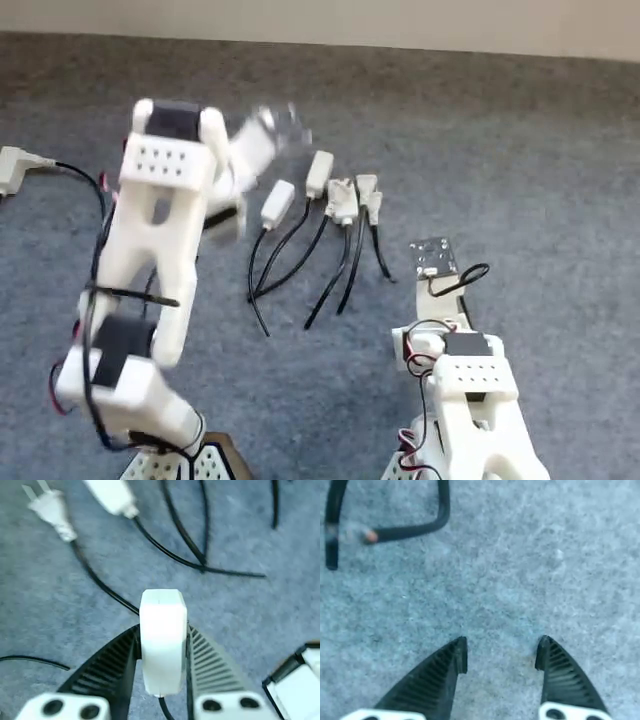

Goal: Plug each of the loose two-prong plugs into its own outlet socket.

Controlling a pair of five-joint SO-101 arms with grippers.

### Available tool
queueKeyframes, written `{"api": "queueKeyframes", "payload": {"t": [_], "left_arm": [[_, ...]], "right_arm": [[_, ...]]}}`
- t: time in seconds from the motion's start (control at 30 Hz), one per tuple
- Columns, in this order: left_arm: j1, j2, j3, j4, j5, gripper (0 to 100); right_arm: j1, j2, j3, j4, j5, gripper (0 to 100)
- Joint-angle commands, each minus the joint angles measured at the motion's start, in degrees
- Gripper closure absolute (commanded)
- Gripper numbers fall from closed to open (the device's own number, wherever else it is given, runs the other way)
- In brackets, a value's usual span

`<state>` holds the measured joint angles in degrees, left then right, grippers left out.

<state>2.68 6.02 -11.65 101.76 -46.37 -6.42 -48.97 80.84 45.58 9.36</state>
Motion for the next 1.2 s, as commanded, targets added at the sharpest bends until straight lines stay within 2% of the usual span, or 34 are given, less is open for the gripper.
{"api": "queueKeyframes", "payload": {"t": [0.0,0.17,0.33,0.4,0.5,0.63,0.83,1.17], "left_arm": [[2.4,-13.4,28.7,0.5,-12.3,100],[10.4,-23.4,51.3,-2.2,-17.8,100],[17.5,-29.0,65.1,-14.1,-17.6,99],[18.3,-29.0,67.6,-18.6,-15.6,99],[17.5,-29.0,67.9,-22.3,-13.1,92],[15.0,-29.0,63.9,-22.2,-13.2,80],[11.0,-28.9,55.9,-22.1,-15.1,81],[7.8,-29.4,54.9,-20.1,-16.0,81]], "right_arm": [[-0.6,-1.1,-0.3,-0.7,-0.1,77.4],[-0.6,-1.1,-0.4,-0.7,-0.1,77.4],[-0.6,-1.1,-0.3,-0.7,-0.1,77.4],[-0.6,-1.1,-0.3,-0.7,-0.1,77.4],[-0.6,-1.1,-0.3,-0.7,-0.1,77.4],[-0.6,-1.1,-0.2,-0.7,-0.1,77.4],[-0.6,-1.1,-0.2,-0.7,-0.1,77.4],[-0.6,-1.1,-0.2,-0.7,-0.1,77.4]]}}
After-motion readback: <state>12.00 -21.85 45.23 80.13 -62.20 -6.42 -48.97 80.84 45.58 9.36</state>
